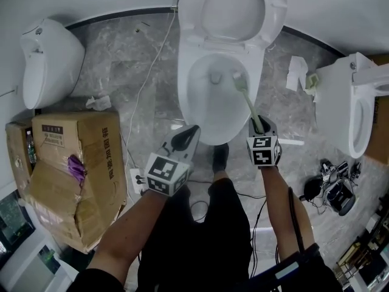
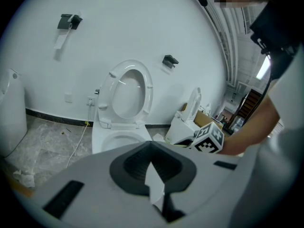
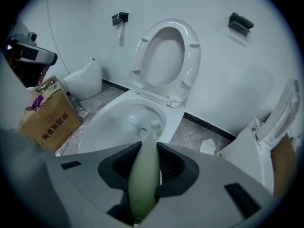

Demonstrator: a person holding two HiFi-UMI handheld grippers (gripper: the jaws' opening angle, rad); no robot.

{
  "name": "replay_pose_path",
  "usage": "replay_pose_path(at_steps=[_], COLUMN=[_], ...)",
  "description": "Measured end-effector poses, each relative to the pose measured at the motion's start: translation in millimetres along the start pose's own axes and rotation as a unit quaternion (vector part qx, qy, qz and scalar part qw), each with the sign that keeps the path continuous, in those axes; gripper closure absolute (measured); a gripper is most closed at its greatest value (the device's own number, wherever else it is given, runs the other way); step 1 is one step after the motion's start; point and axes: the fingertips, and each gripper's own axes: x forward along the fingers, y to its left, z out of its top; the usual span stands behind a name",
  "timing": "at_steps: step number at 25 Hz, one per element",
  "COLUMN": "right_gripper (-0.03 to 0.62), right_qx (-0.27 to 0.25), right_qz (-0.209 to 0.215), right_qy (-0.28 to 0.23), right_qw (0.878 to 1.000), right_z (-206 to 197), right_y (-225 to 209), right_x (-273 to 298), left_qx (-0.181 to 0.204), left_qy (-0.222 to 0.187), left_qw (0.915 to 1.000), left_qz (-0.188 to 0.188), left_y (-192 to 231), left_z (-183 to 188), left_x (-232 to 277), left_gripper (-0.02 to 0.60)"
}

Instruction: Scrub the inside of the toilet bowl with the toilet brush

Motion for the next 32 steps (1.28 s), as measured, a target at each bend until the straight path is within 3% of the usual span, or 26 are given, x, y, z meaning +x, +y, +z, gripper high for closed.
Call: replay_pose_path(at_steps=[13, 24, 32], right_gripper=[0.490, 0.490, 0.490], right_qx=[0.002, -0.043, -0.047], right_qz=[0.024, 0.067, 0.094], right_qy=[0.001, 0.019, 0.024], right_qw=[1.000, 0.997, 0.994], right_z=[-37.1, -73.9, -84.9], right_y=[18.0, 48.4, 71.6], right_x=[-23.6, -48.9, -60.2], left_qx=[0.007, -0.029, -0.044], left_qy=[0.010, -0.005, -0.007], left_qw=[0.9999, 0.9992, 0.9983], left_qz=[-0.003, 0.026, 0.037], left_y=[-3.4, 8.5, 11.4], left_z=[-14.4, -13.6, -15.0], left_x=[-5.4, -7.7, -10.0], left_gripper=[0.574, 0.574, 0.574])
